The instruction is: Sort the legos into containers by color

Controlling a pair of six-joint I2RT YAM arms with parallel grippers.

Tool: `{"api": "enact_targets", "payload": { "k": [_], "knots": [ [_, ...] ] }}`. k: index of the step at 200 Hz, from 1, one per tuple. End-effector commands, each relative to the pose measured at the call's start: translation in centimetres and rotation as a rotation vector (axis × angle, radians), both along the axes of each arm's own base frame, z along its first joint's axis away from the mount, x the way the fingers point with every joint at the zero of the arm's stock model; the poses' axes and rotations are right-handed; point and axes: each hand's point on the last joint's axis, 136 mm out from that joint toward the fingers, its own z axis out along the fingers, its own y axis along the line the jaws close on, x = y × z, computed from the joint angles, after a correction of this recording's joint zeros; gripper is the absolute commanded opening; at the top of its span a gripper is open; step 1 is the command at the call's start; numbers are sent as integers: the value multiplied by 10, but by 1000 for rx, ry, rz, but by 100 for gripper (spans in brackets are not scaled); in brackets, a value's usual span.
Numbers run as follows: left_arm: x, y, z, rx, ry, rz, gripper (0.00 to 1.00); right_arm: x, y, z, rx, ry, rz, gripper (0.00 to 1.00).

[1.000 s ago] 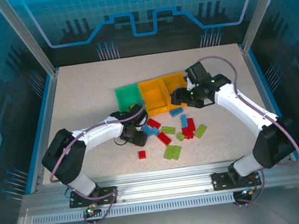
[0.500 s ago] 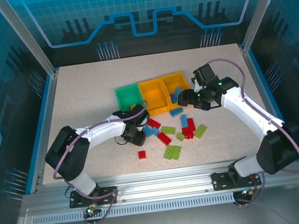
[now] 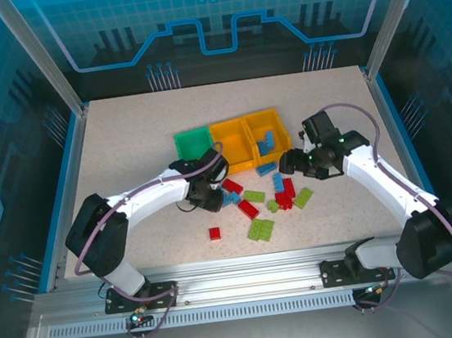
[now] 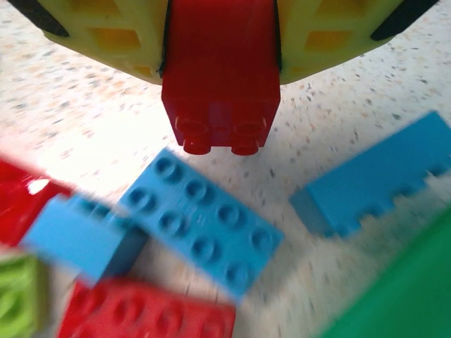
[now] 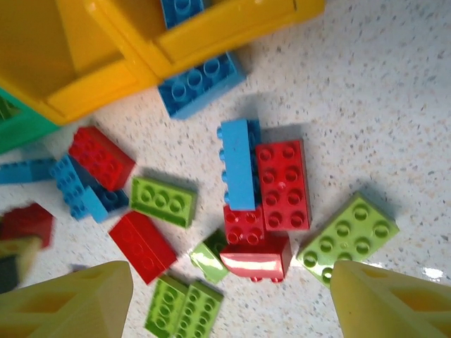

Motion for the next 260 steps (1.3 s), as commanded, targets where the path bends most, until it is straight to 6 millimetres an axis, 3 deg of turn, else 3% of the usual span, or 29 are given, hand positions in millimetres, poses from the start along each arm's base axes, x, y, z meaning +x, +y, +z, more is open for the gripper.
{"api": "enact_targets", "payload": {
  "k": [1,22,45,81,106,155,180,193,210,236,260],
  "knots": [
    [26,-13,52,-67,-118,38,28,-15,4,-5,-12,-44,71,75],
    [57,-30,78,-163,-160,81,29,-29,8,-16,18,-63,80,75],
    [91,-48,86,-240,-149,120,30,-42,10,-23,17,-82,96,75],
    [131,-77,72,-319,-83,173,30,-58,16,-30,-13,-103,150,75],
    [146,-82,54,-314,-40,225,30,-65,17,-33,-40,-112,176,75],
    [157,-82,48,-316,-45,280,37,-68,34,-34,-81,-163,260,75],
    [155,-80,53,-323,-44,308,64,-64,48,-33,-115,-194,317,75],
    [153,-77,64,-338,-72,323,84,-61,55,-32,-150,-209,354,75],
    [151,-68,83,-348,-120,351,98,-57,63,-32,-182,-216,383,75],
    [143,-53,115,-374,-199,382,99,-54,75,-33,-191,-221,413,73],
    [126,-36,130,-396,-243,401,99,-57,85,-35,-209,-224,451,73]
  ]
}}
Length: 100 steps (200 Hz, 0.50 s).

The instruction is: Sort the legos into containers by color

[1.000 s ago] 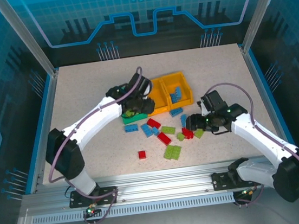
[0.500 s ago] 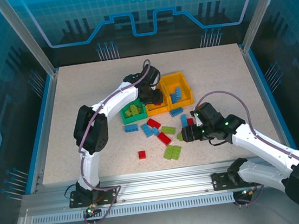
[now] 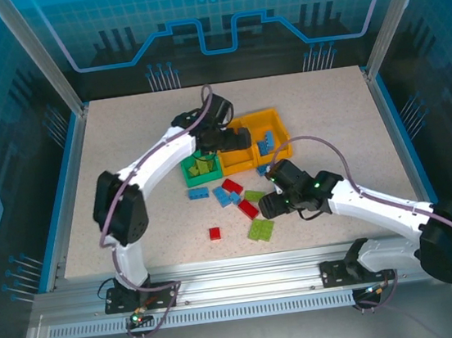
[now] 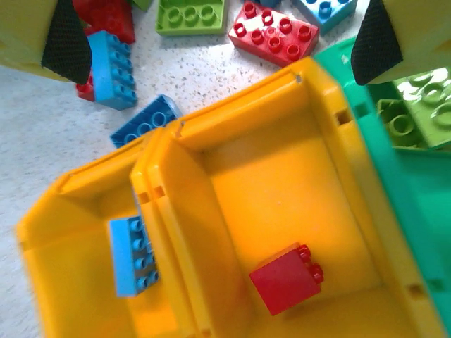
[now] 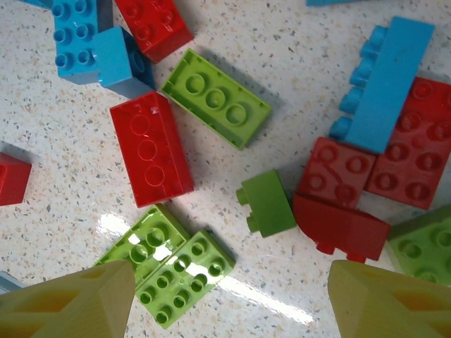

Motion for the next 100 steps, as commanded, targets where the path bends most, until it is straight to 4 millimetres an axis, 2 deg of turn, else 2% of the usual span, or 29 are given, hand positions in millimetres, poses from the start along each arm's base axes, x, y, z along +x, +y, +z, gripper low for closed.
{"api": "enact_targets", "payload": {
  "k": [1,18,31,34,39,57,66,100],
  "knots": [
    [-10,22,36,-33,-90,64,99,5,15,9,-14,-52,47,72],
    [-29,40,26,5,-65,75,99,3,24,11,-49,-70,84,73],
    [-49,59,9,68,-7,93,99,6,10,3,-127,-56,7,73],
    [-54,63,4,83,9,97,99,11,10,10,-125,-67,-17,74],
    [-63,70,-3,106,35,107,99,14,6,10,-132,-64,-48,74],
    [-97,87,-30,163,108,129,99,20,6,13,-57,-55,-97,74],
    [-113,91,-39,184,123,134,99,19,0,7,-29,-39,-113,74],
    [-155,88,-56,210,168,135,99,30,-21,16,26,-24,-190,76]
  ]
}}
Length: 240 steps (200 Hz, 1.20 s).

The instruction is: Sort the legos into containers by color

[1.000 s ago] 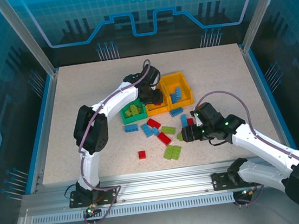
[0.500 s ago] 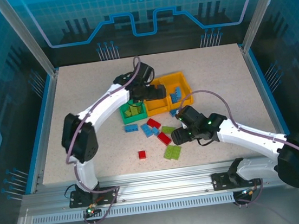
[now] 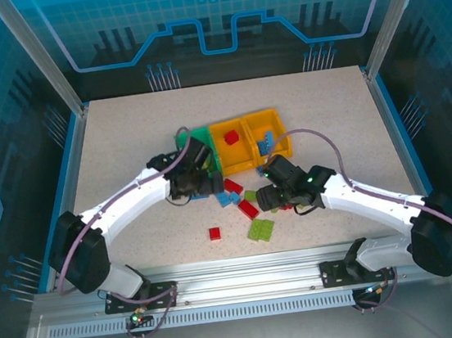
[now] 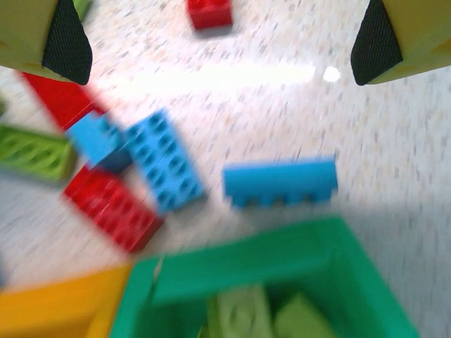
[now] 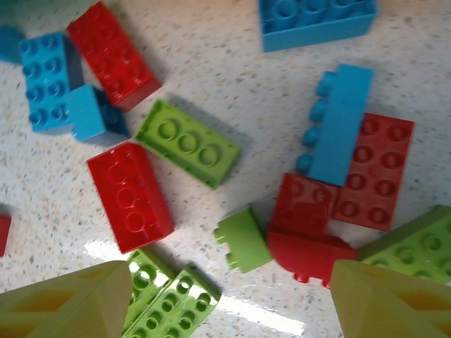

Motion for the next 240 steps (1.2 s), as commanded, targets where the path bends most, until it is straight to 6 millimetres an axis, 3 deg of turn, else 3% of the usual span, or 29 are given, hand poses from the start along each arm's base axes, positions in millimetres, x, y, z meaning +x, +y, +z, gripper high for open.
{"api": "enact_targets", "payload": {
  "k": [1,51,88,122,150,183,218,240],
  "knots": [
    [-24,2,4,12,0,42,99,5,-12,7,57,8,-64,76],
    [-66,-11,-26,63,97,31,95,10,-44,9,51,49,-142,76],
    [-88,-14,-51,106,155,36,91,9,-58,9,79,55,-183,76],
    [-90,-25,-66,116,181,2,82,7,-68,10,81,60,-204,76],
    [-86,-34,-78,131,198,-24,80,3,-73,11,86,57,-211,76],
    [-86,-36,-90,138,214,-19,67,-4,-79,7,69,74,-224,76],
    [-86,-38,-101,122,217,-4,66,-7,-85,4,68,86,-240,77],
    [-86,-37,-106,130,221,-2,54,-8,-90,4,65,87,-250,77]
  ]
}}
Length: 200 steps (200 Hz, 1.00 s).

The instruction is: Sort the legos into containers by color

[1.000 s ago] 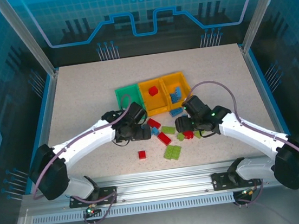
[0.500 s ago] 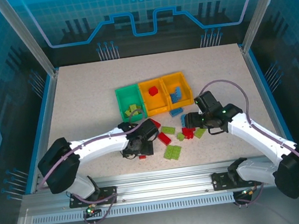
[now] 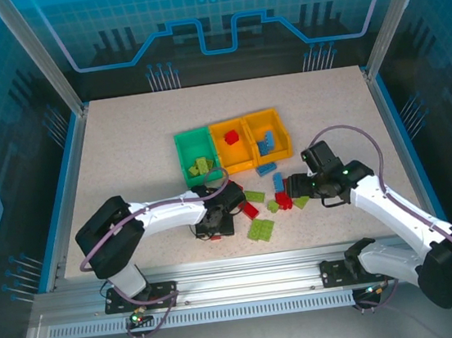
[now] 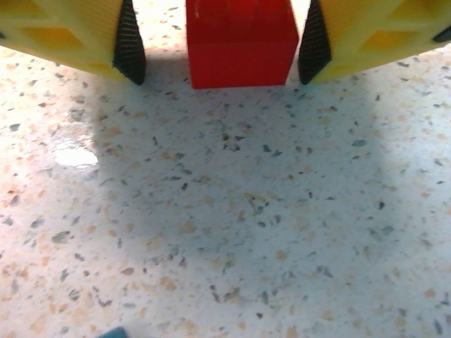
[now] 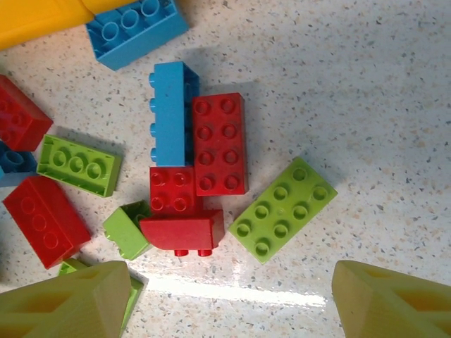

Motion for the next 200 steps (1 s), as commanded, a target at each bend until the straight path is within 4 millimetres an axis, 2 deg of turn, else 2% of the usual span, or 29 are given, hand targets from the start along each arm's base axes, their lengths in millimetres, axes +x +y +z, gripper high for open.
{"api": "enact_targets", "payload": {
  "k": [1,22,43,69,95,122,154,178,200],
  "knots": [
    [-4,0,-11,7,19,10,53,-8,-7,-1,-1,20,-2,77],
    [-5,2,-12,19,26,15,39,-9,-11,-1,3,24,-15,77],
    [-7,6,-8,27,23,22,29,-12,-17,-4,0,36,-40,77],
    [-4,8,4,20,0,24,26,-14,-19,-12,33,70,-78,77],
    [17,0,35,-2,-71,6,26,-20,-28,-25,22,144,-159,77],
    [65,-14,80,-60,-175,-20,26,-23,-28,-33,60,159,-203,76],
    [140,-30,133,-132,-294,-55,27,-27,-23,-46,112,184,-234,75],
    [187,-39,149,-152,-341,-61,27,-30,-23,-55,122,203,-265,75],
    [216,-49,144,-182,-348,-53,27,-28,-21,-58,144,200,-291,74]
  ]
}}
